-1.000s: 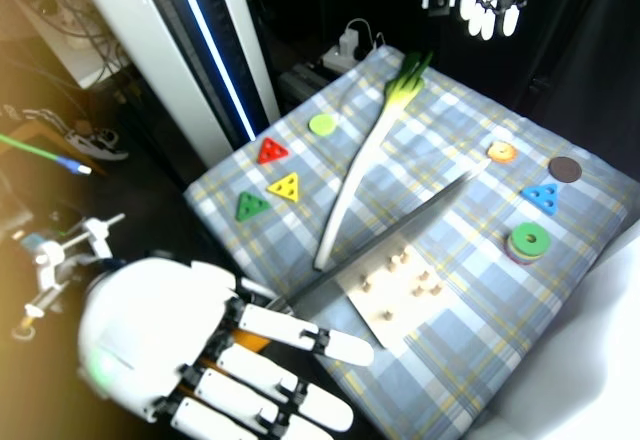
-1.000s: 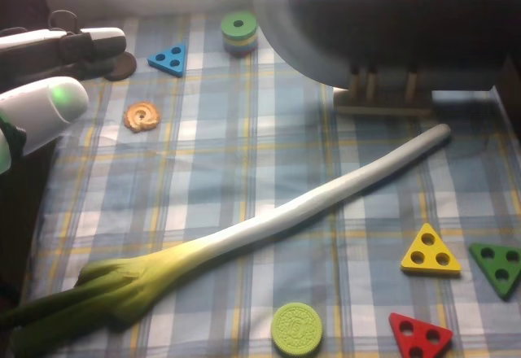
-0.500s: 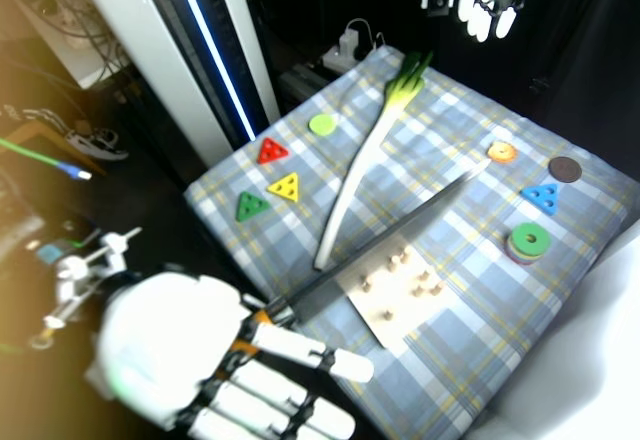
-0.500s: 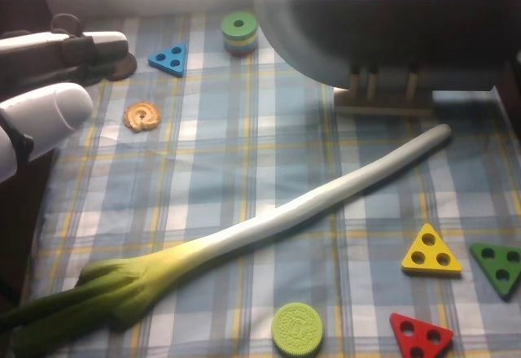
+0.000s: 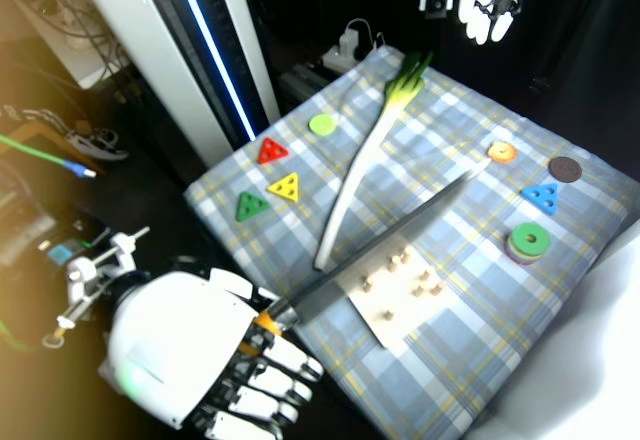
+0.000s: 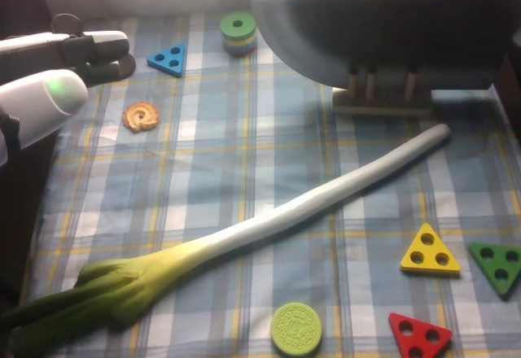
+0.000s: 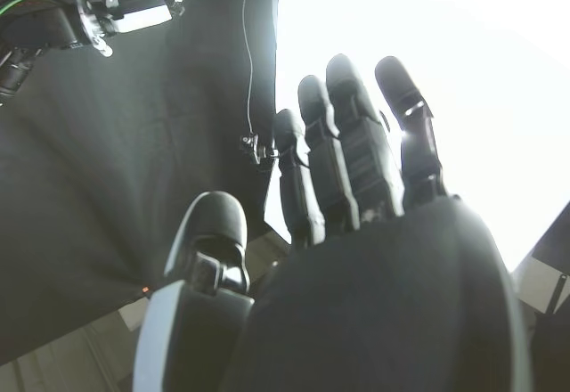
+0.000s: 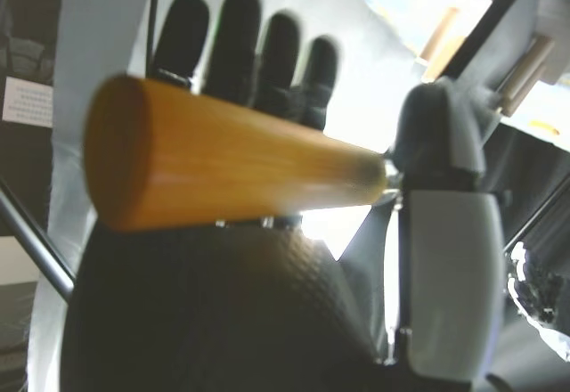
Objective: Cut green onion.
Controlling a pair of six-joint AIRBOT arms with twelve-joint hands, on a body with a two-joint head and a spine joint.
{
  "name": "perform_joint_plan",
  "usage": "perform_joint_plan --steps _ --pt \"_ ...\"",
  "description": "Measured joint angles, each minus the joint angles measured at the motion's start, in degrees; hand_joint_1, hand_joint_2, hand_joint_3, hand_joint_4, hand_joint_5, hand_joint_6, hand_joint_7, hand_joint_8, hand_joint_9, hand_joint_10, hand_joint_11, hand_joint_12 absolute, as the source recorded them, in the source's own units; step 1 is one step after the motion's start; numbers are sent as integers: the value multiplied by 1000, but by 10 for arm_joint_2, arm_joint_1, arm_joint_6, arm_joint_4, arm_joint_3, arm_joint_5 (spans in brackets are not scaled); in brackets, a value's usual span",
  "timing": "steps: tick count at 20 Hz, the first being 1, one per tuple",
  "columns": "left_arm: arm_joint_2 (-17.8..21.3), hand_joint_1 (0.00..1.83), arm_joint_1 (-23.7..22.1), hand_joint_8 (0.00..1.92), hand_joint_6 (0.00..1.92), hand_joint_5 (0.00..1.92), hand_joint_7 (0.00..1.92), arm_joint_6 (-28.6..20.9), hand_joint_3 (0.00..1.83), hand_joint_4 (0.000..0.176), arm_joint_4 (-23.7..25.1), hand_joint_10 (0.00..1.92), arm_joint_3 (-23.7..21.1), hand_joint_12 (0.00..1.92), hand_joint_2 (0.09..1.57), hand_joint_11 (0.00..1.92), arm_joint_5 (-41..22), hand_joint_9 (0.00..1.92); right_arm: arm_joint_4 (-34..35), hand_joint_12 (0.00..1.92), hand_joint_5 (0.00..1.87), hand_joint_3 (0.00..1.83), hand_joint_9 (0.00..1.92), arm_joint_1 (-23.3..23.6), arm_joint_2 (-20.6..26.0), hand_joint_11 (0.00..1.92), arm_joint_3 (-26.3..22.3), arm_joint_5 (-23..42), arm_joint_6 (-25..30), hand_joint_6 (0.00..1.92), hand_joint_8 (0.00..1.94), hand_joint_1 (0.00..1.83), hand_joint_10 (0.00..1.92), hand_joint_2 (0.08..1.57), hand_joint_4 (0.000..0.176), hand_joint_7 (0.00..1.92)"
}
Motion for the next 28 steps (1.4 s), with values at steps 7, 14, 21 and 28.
perform_joint_plan --steps 7,14,21,28 --pt "-3 3 0 0 0 475 548 -2 0 86 -4 0 1 925 1464 1 -1 498 2 1921 1039 7 1441 0 -4 1490 4 0 1 1921 1941 797 1921 1222 84 1298" --pt "-4 42 0 1 3 550 613 -3 0 67 -5 1 2 1111 1476 37 0 577 0 1921 1271 8 1561 0 -4 1591 -8 20 -4 1921 1941 548 1921 1364 76 1486" --pt "-4 0 0 0 0 524 599 -4 0 91 -4 0 4 926 1469 61 0 582 -9 1921 1027 0 1305 5 19 1388 -26 82 -6 1921 1938 592 1917 1363 56 1266" --pt "-6 54 0 0 1 584 607 -5 0 56 -3 0 7 1027 1470 65 3 588 -43 1921 1146 5 1382 60 22 1435 -38 110 -6 1921 1941 573 1921 1389 173 1317"
